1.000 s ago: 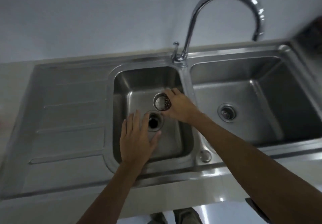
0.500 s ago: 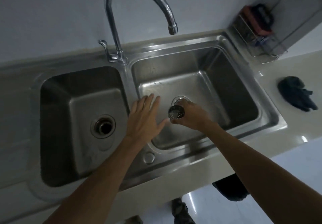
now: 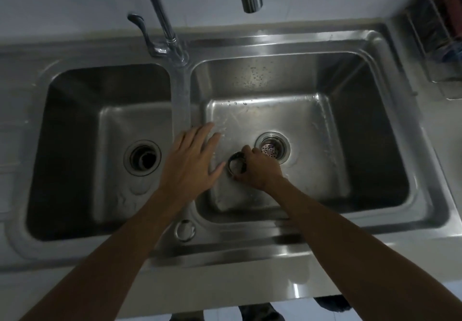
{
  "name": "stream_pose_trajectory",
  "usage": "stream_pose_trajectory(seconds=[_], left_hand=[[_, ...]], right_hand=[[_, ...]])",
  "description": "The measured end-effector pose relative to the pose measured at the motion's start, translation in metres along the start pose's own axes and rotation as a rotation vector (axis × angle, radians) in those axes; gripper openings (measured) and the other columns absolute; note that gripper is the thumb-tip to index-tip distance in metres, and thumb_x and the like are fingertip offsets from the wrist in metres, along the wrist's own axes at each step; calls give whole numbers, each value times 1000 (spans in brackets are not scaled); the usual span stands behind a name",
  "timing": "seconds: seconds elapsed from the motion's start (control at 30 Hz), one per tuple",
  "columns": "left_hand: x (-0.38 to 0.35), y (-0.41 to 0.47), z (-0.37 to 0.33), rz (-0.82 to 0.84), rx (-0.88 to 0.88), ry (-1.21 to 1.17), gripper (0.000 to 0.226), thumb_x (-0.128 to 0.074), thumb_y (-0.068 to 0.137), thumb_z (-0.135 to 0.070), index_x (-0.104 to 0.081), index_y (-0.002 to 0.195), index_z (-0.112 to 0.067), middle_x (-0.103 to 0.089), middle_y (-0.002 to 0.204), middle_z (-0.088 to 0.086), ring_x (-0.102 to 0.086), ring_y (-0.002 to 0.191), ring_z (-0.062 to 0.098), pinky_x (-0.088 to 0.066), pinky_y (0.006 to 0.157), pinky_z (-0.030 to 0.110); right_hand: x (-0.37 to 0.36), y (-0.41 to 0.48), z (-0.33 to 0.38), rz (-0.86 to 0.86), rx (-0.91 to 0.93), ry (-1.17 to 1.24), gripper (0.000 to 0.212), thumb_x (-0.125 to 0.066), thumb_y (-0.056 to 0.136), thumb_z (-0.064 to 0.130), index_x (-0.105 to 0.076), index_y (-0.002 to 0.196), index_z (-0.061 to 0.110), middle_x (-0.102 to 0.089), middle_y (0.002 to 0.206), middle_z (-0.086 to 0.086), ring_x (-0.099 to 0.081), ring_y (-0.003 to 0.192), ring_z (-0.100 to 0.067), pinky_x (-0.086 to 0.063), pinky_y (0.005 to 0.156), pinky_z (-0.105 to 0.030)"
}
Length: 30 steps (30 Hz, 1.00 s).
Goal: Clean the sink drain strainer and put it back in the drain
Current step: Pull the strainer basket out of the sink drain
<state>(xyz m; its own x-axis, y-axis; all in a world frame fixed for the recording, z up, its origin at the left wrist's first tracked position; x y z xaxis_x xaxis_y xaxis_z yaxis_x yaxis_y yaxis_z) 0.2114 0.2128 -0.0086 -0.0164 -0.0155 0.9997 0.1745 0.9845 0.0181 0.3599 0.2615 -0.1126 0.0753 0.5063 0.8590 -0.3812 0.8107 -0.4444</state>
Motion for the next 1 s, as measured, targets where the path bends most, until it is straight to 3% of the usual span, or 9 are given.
stream_pose_trajectory(seconds=[0.27, 0.43, 0.7, 0.87, 1.0], left_hand=[[-8, 4, -36, 87, 31, 46, 88, -50, 86, -77, -46, 149, -15, -41, 159, 11, -43, 141, 33, -27, 117, 58], [-29, 10, -83, 177, 71, -35, 88, -44, 82, -77, -51, 146, -18, -48, 155, 11, -49, 138, 33, -31, 116, 58], [-53, 10, -97, 181, 111, -75, 89, -36, 79, -79, -52, 140, -18, -52, 149, 11, -51, 133, 33, -35, 113, 57], [-60, 7, -88, 219, 141, -74, 91, -36, 82, -83, -44, 148, -22, -44, 157, 7, -44, 140, 29, -30, 117, 55], [-58, 3, -85, 228, 163, -91, 93, -36, 83, -85, -38, 153, -24, -38, 162, 6, -38, 146, 28, -26, 120, 55]], right_hand=[[23, 4, -41, 77, 4, -2, 103, -70, 67, 84, -47, 144, 19, -62, 137, -9, -62, 123, -31, -53, 93, -45], [38, 11, -107, 138, -9, -219, 78, -68, 73, 80, -66, 126, 22, -69, 124, -6, -68, 110, -28, -52, 84, -37], [5, 24, -118, 227, 9, -244, 65, -65, 81, 74, -66, 130, 31, -59, 131, -13, -61, 119, -33, -50, 94, -42], [16, 26, -110, 133, 39, -266, 63, -75, 78, 65, -69, 128, 27, -42, 139, -15, -41, 129, -35, -51, 95, -46], [24, 30, -100, 91, 114, -298, 52, -78, 80, 57, -77, 117, 21, -35, 150, -8, -35, 134, -33, -46, 106, -44]])
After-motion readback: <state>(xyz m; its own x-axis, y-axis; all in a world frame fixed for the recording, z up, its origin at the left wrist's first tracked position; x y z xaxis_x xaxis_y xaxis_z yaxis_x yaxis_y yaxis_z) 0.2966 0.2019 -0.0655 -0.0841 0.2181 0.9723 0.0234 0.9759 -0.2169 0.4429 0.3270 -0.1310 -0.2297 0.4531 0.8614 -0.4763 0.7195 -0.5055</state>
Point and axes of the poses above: each hand's wrist, its own y-axis towards the middle knuckle, its own x-axis out of the back of the hand, z = x × y, the point moved 8 cm from there along y, towards the middle knuckle
